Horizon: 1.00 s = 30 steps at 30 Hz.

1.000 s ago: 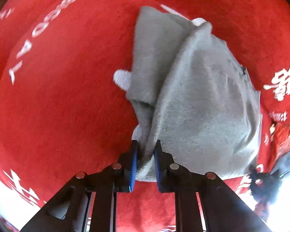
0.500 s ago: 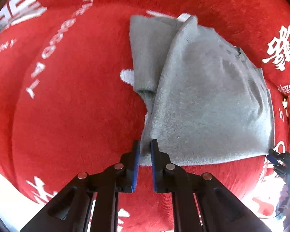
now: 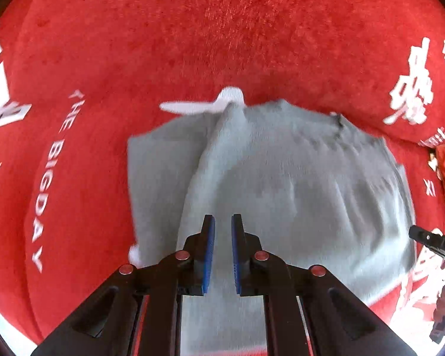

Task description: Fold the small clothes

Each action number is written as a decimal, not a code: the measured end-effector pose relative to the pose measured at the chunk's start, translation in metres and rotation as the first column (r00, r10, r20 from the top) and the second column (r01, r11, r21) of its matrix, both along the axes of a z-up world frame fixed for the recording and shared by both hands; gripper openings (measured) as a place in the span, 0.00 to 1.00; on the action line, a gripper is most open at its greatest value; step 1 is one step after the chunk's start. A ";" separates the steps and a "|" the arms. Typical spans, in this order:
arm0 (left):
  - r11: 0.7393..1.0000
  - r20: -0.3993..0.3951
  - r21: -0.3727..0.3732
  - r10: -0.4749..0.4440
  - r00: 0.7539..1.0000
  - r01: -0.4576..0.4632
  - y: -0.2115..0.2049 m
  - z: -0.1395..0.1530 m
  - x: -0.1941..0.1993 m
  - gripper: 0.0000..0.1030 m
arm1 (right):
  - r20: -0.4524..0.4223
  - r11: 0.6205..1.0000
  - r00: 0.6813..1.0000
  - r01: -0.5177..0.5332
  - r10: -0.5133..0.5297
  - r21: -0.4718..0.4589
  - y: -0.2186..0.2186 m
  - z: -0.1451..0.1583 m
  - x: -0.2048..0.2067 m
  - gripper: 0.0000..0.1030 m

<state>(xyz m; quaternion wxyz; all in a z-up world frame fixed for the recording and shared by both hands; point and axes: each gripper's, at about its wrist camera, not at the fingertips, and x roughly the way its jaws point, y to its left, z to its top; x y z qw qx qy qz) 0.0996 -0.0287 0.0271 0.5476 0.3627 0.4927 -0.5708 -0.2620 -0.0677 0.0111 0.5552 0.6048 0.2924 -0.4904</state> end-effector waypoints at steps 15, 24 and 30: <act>0.991 0.015 0.089 0.098 0.995 -0.099 -0.012 -0.025 0.043 0.15 | -0.033 0.996 0.996 0.080 -0.079 0.046 -0.019 -0.027 -0.045 0.06; 0.991 0.049 0.127 0.034 0.998 -0.040 0.009 -0.002 0.016 0.15 | -0.088 0.991 0.992 0.102 -0.095 0.088 -0.004 -0.008 -0.045 0.11; 0.994 0.125 0.092 0.041 0.991 -0.053 0.027 0.005 0.000 1.00 | -0.060 0.993 0.996 0.066 -0.061 0.098 0.009 0.000 -0.028 0.14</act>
